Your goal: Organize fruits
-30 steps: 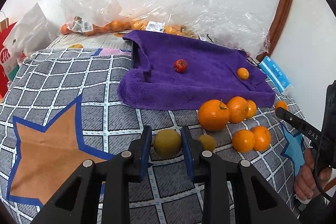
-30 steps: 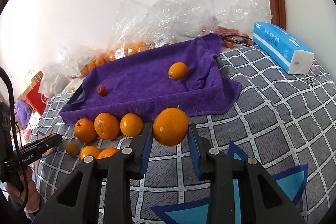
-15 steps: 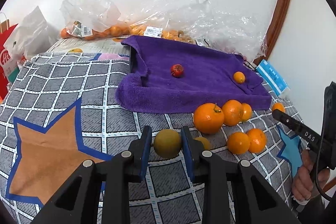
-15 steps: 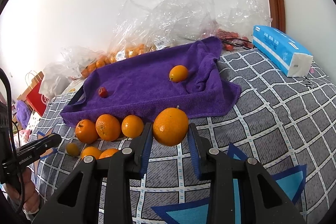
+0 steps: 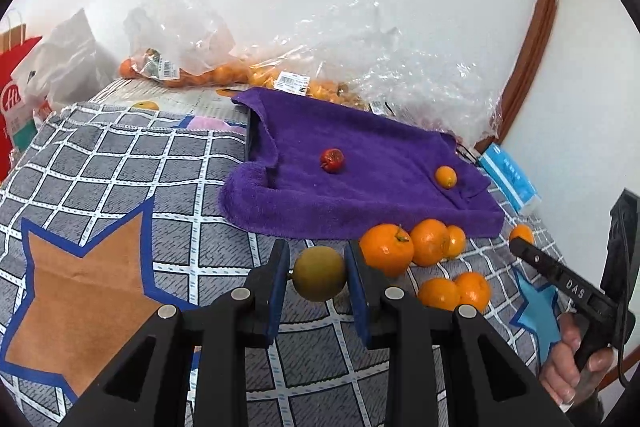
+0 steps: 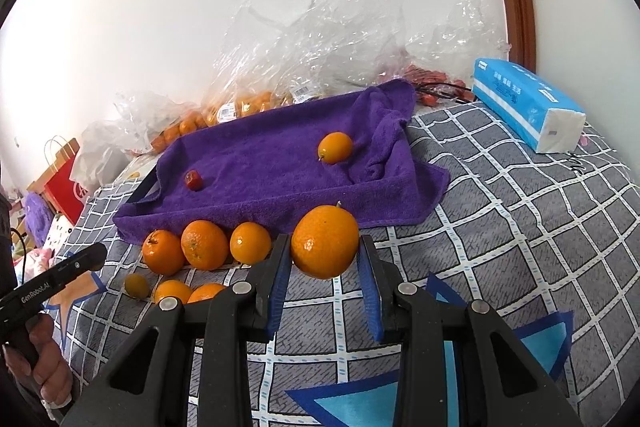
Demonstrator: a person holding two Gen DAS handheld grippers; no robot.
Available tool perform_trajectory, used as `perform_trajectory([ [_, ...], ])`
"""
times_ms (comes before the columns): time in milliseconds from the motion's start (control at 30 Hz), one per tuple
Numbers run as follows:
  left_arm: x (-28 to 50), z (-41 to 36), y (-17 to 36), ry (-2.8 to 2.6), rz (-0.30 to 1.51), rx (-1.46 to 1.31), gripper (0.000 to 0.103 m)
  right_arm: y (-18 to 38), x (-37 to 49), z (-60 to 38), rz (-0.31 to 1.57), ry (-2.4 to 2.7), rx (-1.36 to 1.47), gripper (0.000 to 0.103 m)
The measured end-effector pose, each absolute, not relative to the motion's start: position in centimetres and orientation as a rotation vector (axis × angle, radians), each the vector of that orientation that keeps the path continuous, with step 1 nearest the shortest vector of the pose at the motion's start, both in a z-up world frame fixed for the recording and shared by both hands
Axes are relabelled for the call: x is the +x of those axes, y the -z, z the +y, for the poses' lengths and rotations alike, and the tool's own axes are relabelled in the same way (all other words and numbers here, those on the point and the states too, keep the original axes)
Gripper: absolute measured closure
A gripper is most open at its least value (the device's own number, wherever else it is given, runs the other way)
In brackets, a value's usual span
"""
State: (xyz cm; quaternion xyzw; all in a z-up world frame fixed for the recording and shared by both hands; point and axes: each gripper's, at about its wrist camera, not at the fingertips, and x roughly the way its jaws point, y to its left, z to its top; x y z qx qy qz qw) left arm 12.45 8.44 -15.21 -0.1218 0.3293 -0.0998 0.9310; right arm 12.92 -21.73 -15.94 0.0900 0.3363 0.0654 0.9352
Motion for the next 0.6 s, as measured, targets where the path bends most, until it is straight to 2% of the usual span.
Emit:
perform_trajectory([
  [600,12.64,8.75,15.23,0.202,0.658,-0.281,0.076,16.22,13.35,-21.37,0.708,-0.155,0.167,0.070],
])
